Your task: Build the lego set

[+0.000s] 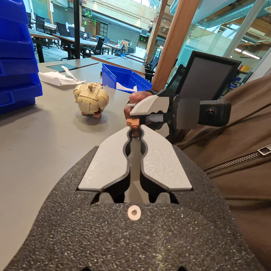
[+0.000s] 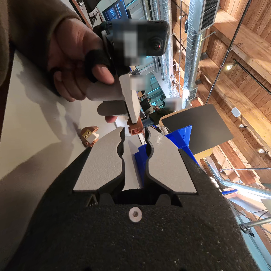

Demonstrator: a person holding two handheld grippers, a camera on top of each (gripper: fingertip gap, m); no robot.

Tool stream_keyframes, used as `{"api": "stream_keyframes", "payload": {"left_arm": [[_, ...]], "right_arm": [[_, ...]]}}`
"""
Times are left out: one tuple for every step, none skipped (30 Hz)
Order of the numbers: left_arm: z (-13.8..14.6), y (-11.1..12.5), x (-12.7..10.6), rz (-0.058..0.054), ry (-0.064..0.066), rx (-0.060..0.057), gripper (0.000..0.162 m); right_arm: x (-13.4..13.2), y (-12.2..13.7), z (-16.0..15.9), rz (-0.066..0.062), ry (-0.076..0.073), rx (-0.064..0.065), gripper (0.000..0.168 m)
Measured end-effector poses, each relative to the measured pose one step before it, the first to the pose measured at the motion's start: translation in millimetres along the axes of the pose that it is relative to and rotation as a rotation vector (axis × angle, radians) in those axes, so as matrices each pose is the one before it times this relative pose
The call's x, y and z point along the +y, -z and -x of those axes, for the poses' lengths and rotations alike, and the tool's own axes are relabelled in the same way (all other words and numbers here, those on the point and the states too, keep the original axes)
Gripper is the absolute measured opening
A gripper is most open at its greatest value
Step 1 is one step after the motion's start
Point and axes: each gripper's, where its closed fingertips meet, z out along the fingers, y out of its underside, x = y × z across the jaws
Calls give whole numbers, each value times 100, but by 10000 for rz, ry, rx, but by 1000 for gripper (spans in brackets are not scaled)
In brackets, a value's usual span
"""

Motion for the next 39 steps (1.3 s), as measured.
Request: {"api": "stream_keyframes", "payload": {"left_arm": [[-23, -84, 127, 85, -65, -20, 8], [-24, -85, 124, 90, -66, -26, 8], [-5, -82, 137, 95, -72, -36, 8], [60, -29, 50, 37, -57, -70, 8], [37, 6, -2, -3, -18, -22, 8], [20, 14, 7, 7, 28, 11, 8], [10, 5, 35, 24, 9, 3, 8], [-8, 5, -2, 0, 1, 12, 8], [-55, 3, 9, 13, 8, 59, 8], [-79, 18, 37, 31, 13, 93, 8], [-114, 16, 19, 15, 28, 108, 8], [-124, 13, 23, 11, 27, 117, 8], [-132, 24, 43, 29, 39, 127, 8], [-100, 12, 20, 18, 51, 117, 8], [-62, 8, 33, 14, 56, 89, 8], [-80, 8, 9, 11, 55, 100, 8], [-57, 33, -18, -9, 40, 77, 8], [33, 170, -145, -108, 62, 39, 8], [189, 497, -442, -319, 166, 23, 8], [357, 705, -520, -363, 305, -3, 8], [424, 683, -402, -270, 291, -58, 8], [285, 458, -206, -128, 110, -88, 8], [142, 203, -5, 9, -53, -98, 8], [55, -2, 115, 73, -95, -94, 8], [21, -127, 118, 71, -69, -70, 8], [8, -154, 109, 87, -47, -39, 8], [-8, -102, 16, 16, -28, -16, 8], [29, -12, -72, -49, -8, -23, 8], [19, 85, -144, -104, -6, -12, 8], [3, 127, -234, -158, -21, 0, 8], [-7, 125, -283, -176, -52, 2, 8], [-140, 72, -282, -147, -70, 75, 8], [-285, 2, -317, -160, -74, 156, 8], [-354, -25, -364, -188, -48, 214, 8], [-456, -43, -412, -210, 17, 293, 8], [-412, -39, -500, -238, 109, 309, 8], [-314, -16, -598, -253, 152, 262, 7], [-209, -41, -671, -224, 123, 206, 8], [-34, -94, -695, -116, 23, 85, 8]], "right_arm": [[-3, -11, -28, 2, 12, 18, 26], [46, -10, -15, 28, 23, 14, 25], [59, -28, 44, 33, 26, -17, 24], [66, -26, 104, 41, 55, -52, 23], [27, -26, 105, 28, 89, -29, 20], [20, -6, 28, 32, 97, 20, 19], [18, 2, 11, 32, 63, -17, 19], [7, 17, -2, -2, -21, -34, 19], [-36, 42, 17, -42, -93, -74, 19], [-70, 52, 51, -78, -163, -112, 19], [-88, 71, 35, -101, -201, -121, 19], [-103, 73, 43, -104, -204, -132, 19], [-95, 71, 68, -105, -217, -141, 19], [-71, 50, 55, -92, -236, -135, 19], [-36, 41, 36, -71, -224, -124, 19], [-51, 46, 30, -72, -195, -114, 19], [-15, 76, -47, -49, -193, -80, 19], [116, 175, -275, -5, -213, 28, 19], [254, 339, -543, 24, -221, 119, 19], [276, 410, -577, -18, -270, 92, 18], [241, 387, -469, -29, -243, 45, 19], [105, 305, -383, -45, -129, 79, 18], [-18, 182, -270, -65, -99, 68, 18], [-62, 70, -148, -55, -103, 46, 18], [-9, -24, -52, 4, -6, 44, 18], [130, -72, -16, 97, 114, 57, 19], [172, -88, 24, 120, 117, 47, 19], [104, -40, 12, 76, 52, 34, 19], [48, 7, -53, 30, 13, 59, 19], [35, 23, -169, 21, 10, 109, 19], [44, 11, -177, 28, -7, 106, 19], [54, 5, -156, 34, -12, 91, 19], [51, -15, -127, 36, 16, 89, 19], [51, -20, -102, 43, 47, 90, 19], [50, -22, -60, 48, 52, 71, 18], [67, -31, -48, 51, 24, 48, 18], [69, -26, -65, 52, 4, 51, 18], [73, -11, -94, 45, -13, 53, 18], [47, -8, -109, 31, -40, 53, 18]]}}
